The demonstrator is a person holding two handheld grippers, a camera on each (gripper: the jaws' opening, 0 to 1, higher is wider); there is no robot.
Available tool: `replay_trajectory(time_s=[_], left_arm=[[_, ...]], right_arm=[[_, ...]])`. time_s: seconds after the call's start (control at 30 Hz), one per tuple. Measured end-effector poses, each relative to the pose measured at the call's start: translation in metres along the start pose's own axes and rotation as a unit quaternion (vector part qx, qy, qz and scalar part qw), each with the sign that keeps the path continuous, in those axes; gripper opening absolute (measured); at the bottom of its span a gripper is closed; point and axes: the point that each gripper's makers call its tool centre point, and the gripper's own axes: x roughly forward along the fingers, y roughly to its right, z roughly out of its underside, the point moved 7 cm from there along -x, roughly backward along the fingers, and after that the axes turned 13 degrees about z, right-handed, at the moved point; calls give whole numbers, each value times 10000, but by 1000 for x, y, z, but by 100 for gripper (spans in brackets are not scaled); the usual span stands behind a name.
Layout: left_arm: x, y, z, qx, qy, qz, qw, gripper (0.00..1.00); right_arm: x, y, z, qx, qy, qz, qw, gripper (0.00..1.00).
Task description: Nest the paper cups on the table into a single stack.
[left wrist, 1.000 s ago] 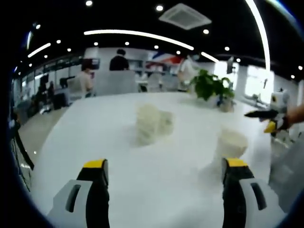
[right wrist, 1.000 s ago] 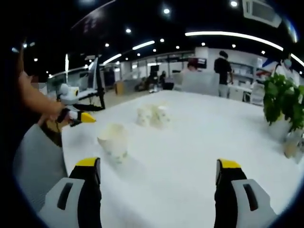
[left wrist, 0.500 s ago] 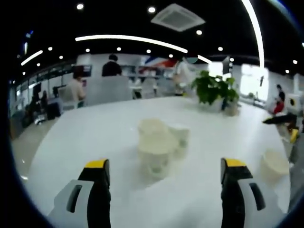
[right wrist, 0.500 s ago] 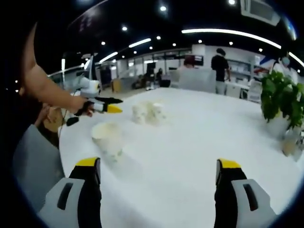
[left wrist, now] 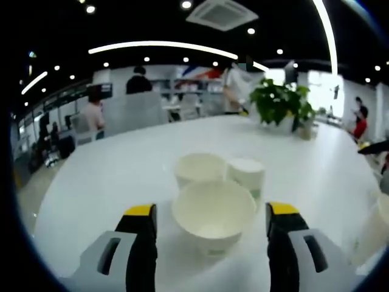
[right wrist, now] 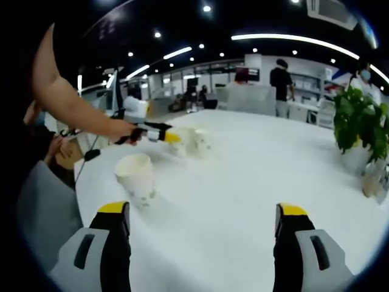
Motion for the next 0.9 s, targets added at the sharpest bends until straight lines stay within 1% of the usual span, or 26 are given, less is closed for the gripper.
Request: replay_trajectory(time_s=[0.07,0.1,0.2,0.23,0.4,0.53,0.6,0.73,0.9], left_arm=[[2,-2,0,2,-7,27,10000,69],[3,-2,0,0,-11,49,10000,66],[3,-2,3,-93,-77,186,9998,51],[3,-2,3,-95,-60,198,9997,52],[0,-2,3,-98,-97,213,9997,50],[-3,-2,3,-94,-134,216,9996,49],[-4,-2,4,-80,-161,249,9995,47],[-10,4,-2,-22,-156,302,9994,47],[-15,-1,-11,10,-85,284,9996,47]], right_arm=[[-1,-1,1,19,-15,-8,10000,98],[-1,0,2,18,-24,-8,10000,98],[-2,1,4,35,-46,1,10000,97],[-2,1,4,46,-54,6,10000,97],[0,4,1,187,-13,54,9998,97],[2,4,-1,197,22,55,9998,96],[2,3,-3,191,28,45,9998,96],[2,1,-2,189,37,33,9998,96],[0,-2,-2,164,45,10,9999,96]])
